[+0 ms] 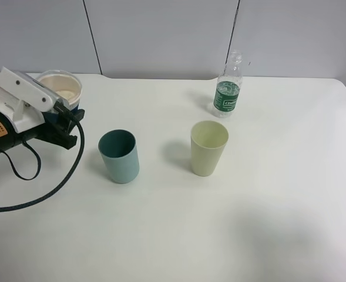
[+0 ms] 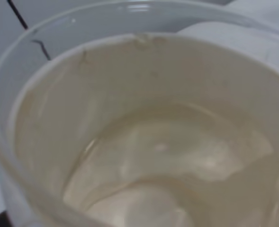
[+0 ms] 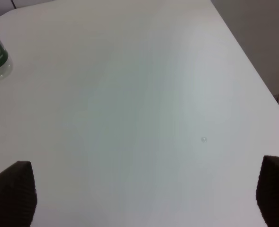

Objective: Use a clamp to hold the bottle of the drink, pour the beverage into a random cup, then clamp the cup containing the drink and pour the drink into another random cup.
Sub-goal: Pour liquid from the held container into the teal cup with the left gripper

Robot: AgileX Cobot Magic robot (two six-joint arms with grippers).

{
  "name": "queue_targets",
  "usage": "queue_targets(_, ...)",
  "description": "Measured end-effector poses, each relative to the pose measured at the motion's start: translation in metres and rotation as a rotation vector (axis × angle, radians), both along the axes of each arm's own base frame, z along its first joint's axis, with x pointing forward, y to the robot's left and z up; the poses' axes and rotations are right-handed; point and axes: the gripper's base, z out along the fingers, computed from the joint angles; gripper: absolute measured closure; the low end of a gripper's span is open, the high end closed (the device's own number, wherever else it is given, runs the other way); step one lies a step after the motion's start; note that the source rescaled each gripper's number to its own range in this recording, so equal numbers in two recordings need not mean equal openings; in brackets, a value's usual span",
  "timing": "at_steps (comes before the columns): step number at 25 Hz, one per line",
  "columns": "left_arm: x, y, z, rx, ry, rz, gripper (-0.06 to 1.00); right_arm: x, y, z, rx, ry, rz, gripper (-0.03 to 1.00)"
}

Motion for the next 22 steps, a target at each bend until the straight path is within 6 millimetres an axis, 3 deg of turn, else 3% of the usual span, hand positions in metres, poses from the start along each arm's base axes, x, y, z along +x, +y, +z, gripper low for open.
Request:
queue_targets(11,-0.012,-0.028,-0.002,0.228,-0.076,-0.079,0.91,0.0,0.0,0.0,0.0,0.0,0.0,0.12)
queue_targets(22,-0.017,-0.037,-0.004,0.433,-0.136,-0.128,0.91,0.0,0.0,0.0,0.0,0.0,0.0,0.12)
